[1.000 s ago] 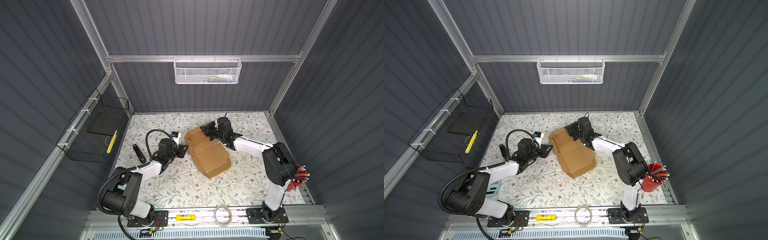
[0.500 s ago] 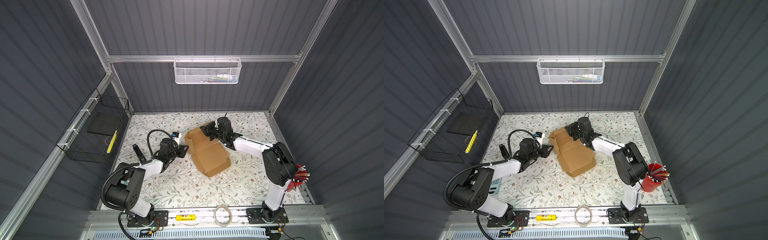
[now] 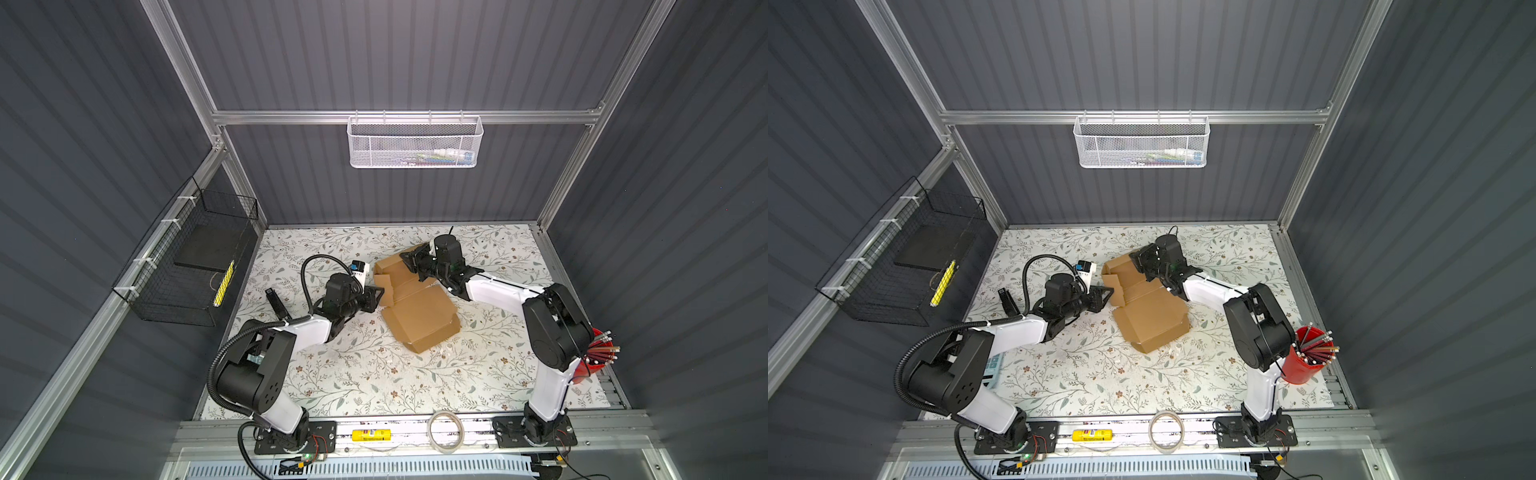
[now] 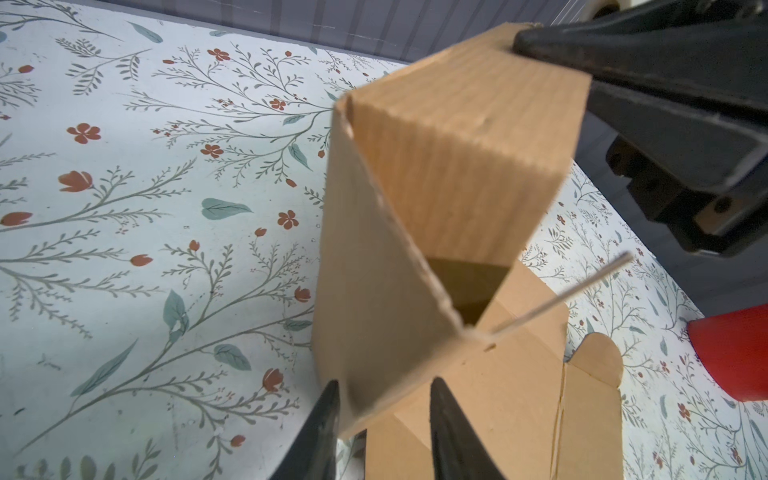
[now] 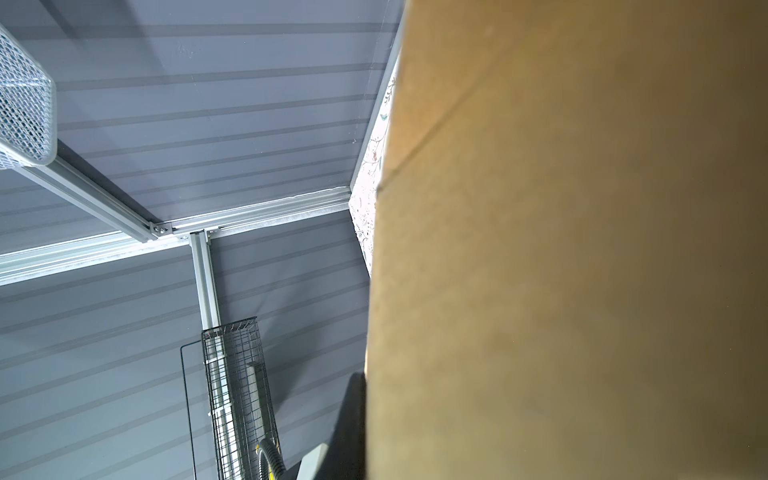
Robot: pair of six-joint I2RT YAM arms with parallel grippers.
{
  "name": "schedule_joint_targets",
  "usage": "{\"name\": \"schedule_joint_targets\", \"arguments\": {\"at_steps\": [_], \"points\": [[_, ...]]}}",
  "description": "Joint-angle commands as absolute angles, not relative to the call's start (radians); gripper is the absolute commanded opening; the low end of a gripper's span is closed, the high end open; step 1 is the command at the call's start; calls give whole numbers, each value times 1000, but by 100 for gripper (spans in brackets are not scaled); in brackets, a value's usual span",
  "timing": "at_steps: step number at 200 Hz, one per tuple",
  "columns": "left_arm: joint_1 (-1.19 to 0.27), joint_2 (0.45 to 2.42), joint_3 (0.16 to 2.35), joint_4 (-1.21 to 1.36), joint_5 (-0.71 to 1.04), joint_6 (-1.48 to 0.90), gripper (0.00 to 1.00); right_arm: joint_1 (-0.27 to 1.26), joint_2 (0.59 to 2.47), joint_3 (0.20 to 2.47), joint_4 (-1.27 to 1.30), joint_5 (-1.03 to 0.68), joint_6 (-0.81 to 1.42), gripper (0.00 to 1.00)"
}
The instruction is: Fold the paper box
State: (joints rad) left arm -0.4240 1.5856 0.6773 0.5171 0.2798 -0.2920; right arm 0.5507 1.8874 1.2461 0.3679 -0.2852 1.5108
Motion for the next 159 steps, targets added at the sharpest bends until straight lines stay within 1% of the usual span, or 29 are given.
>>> {"name": "schedule_joint_targets", "arguments": {"at_steps": [1,47,159], "points": [[-438,1606,717,512,239,-288,37,552,1899,1236,394,-298,1512,6],[-468,1614,724,506,170,-290,37,552,1895,1214,401,-298,1509,5],[-506,1644,752,514,87,-321,36,553,1888,1133,463,-307,1507,6]]}}
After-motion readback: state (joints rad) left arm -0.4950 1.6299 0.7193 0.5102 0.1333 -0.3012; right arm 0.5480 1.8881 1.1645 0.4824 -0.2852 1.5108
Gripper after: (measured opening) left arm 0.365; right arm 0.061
